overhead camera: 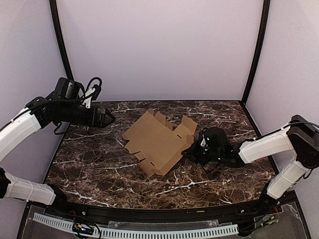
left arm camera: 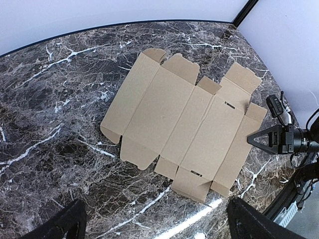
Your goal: Fold the paper box
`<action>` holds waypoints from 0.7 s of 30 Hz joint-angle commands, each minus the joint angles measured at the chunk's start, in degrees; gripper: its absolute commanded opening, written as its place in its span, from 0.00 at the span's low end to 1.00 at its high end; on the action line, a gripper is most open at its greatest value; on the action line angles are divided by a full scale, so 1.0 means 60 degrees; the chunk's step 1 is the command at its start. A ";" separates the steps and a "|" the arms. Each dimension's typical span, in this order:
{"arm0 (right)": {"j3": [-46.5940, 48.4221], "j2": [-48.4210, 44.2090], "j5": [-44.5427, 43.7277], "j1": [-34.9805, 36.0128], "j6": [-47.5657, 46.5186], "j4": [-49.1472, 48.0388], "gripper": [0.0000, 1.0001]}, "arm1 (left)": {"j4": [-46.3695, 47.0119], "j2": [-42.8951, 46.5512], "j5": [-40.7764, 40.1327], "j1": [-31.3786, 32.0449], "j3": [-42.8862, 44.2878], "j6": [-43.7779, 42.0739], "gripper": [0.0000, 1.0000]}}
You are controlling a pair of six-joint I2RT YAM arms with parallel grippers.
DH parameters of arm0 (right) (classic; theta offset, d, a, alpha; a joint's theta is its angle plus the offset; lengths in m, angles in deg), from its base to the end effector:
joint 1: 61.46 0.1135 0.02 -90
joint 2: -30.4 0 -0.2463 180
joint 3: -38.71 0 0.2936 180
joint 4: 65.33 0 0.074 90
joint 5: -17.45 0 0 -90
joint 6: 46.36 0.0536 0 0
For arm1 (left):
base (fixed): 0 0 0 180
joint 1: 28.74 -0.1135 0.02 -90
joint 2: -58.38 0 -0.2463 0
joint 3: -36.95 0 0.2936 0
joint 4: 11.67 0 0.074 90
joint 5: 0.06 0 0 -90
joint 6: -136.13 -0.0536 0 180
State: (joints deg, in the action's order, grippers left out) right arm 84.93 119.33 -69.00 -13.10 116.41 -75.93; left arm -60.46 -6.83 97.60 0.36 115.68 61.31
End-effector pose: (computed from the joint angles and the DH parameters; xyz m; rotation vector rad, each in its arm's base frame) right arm 0.2229 0.2556 0.0928 0.4724 2.3806 1.2058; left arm 0.2639 -0.1551 0.3323 0.3483 2.2132 -0.5756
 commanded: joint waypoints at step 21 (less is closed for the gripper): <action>0.5339 -0.2687 0.2007 -0.1239 -0.9334 0.6575 0.00 | -0.0215 0.0086 0.2239 -0.0046 0.3107 -0.0623 0.99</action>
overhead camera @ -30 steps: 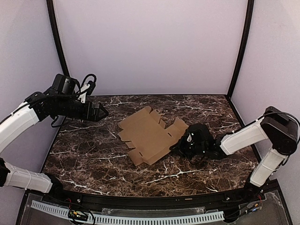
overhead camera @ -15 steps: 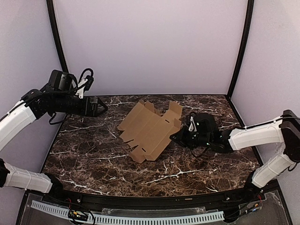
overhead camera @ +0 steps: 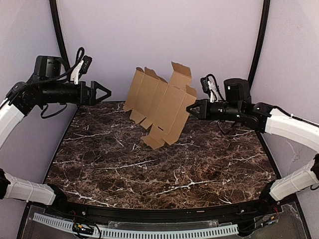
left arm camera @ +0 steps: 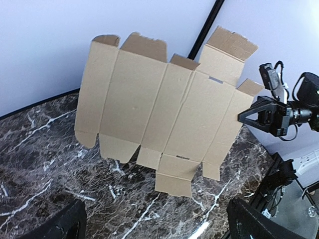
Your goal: Fold the paper box
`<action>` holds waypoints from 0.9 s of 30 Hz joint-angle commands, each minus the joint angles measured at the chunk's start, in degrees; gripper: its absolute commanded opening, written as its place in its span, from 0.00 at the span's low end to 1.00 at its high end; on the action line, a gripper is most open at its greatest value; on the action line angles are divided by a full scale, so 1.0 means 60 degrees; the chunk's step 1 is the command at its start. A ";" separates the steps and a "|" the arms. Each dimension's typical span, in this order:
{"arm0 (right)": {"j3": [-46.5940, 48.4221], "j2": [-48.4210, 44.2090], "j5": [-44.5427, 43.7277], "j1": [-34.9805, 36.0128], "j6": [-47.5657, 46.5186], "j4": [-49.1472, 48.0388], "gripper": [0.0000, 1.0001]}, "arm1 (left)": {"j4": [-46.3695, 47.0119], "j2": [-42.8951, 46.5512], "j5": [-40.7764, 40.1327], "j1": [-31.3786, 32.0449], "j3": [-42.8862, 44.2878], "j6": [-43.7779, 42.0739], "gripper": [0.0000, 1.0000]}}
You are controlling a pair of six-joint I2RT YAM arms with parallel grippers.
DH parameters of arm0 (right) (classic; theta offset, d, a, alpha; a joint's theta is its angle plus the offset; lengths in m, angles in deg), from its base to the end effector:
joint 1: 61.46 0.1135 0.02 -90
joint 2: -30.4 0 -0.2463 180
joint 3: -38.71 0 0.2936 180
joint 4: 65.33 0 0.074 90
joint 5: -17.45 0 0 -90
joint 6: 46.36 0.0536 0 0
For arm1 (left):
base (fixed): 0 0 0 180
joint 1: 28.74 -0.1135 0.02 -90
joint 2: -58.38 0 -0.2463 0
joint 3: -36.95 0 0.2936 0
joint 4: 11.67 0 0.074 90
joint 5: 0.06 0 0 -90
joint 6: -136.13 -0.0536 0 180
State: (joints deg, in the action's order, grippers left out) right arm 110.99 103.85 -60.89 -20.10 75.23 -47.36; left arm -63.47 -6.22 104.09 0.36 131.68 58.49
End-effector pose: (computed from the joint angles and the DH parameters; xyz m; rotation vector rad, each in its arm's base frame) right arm 0.2652 0.2479 0.3021 -0.3209 2.0169 1.0287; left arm 0.2430 -0.1502 0.4369 0.4575 1.9530 -0.7122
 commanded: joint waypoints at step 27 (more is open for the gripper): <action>0.6822 0.2819 0.2553 0.0079 -0.8255 0.9030 0.00 | -0.1291 -0.1987 0.4522 0.0018 0.3505 -0.4039 0.99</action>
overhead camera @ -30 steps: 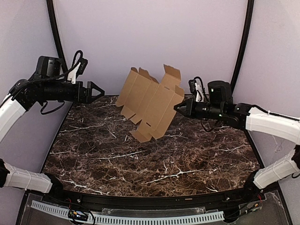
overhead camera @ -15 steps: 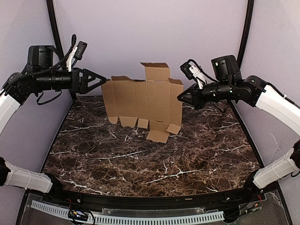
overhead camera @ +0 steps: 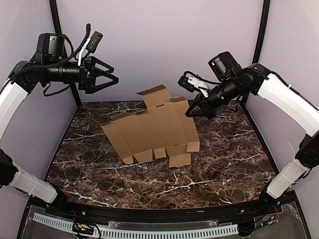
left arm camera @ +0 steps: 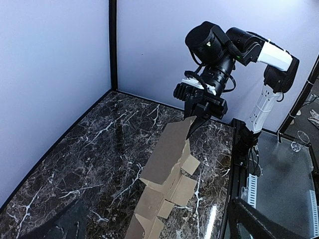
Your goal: Fold the paper box
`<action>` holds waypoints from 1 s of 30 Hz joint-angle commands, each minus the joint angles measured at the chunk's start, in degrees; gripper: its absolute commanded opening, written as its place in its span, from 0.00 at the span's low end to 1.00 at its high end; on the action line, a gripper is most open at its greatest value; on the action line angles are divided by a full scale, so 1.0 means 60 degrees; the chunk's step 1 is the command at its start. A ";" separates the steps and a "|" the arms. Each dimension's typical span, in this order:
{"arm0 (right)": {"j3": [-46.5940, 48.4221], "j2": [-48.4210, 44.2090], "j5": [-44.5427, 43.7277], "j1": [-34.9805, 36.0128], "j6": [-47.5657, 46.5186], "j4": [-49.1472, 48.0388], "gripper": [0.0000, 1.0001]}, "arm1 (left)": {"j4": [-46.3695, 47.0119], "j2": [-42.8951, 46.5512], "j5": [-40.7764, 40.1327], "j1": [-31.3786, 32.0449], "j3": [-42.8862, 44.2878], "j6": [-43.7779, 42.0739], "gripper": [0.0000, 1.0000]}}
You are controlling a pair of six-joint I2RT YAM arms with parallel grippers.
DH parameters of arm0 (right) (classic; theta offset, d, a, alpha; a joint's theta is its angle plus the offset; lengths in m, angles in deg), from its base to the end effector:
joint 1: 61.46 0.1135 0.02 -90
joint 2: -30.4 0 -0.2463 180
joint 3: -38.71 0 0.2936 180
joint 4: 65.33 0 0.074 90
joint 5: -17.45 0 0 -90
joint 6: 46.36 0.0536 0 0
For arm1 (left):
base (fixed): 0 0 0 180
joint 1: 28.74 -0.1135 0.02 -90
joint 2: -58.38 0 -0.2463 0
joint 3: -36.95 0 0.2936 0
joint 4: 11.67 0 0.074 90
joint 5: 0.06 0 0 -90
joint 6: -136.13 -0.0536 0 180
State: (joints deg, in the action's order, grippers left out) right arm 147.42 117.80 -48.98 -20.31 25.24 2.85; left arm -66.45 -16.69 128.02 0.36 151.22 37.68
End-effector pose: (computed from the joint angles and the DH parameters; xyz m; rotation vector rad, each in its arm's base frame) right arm 0.2619 0.2573 0.3764 -1.3627 1.9836 0.6775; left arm 0.2425 -0.1728 0.5058 1.0306 1.5595 -0.8600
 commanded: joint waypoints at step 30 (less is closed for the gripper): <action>0.2069 0.2145 0.1847 0.0787 0.0624 0.1533 0.00 | -0.2475 -0.1962 -0.5864 0.3215 0.1148 -0.2510 0.47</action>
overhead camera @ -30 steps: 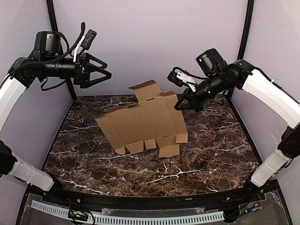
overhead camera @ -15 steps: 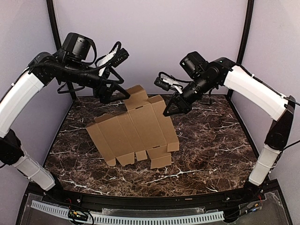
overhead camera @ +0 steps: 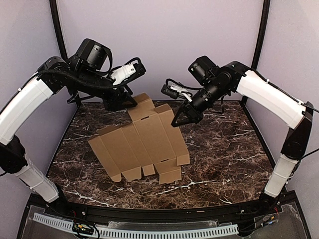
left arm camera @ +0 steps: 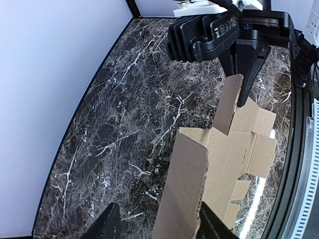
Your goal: Fold the paper box
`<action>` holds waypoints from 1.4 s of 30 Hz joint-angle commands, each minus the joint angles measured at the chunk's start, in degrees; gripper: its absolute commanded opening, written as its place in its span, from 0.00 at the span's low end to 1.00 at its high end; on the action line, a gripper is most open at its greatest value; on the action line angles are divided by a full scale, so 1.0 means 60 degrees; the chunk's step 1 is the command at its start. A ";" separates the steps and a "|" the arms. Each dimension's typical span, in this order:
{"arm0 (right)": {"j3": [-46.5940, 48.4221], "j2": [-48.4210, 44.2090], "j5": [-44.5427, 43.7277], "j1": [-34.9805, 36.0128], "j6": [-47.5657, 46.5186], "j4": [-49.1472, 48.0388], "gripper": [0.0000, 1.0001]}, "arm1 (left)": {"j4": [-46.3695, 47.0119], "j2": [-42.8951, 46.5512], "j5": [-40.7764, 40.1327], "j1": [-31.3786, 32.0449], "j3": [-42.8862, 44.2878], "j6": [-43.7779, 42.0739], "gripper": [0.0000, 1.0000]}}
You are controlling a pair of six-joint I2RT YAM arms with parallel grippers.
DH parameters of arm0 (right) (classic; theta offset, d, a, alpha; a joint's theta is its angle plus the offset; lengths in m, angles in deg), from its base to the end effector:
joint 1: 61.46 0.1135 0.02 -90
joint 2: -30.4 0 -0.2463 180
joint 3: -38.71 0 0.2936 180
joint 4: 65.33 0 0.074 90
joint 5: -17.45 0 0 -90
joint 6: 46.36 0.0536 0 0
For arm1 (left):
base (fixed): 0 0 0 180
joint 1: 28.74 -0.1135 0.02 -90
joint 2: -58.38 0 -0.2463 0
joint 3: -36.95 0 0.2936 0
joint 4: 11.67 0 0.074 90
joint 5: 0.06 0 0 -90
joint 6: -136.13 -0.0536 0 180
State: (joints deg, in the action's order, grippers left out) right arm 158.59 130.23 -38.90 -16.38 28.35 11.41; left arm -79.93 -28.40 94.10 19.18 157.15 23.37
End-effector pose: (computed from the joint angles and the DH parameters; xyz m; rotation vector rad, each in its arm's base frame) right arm 0.2635 0.3063 0.3577 -1.4943 2.1062 0.9494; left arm 0.2356 -0.2667 0.4483 1.3039 1.7669 -0.3276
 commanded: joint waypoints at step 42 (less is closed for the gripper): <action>-0.7784 -0.6898 -0.0981 -0.0001 -0.0743 -0.9672 0.83 | 0.1418 0.2674 0.2040 0.0142 -0.1364 0.1692 0.01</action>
State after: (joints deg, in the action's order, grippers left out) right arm 114.40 92.07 -43.08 -16.14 29.62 -34.90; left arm -73.55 -14.46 103.04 20.01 149.61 31.48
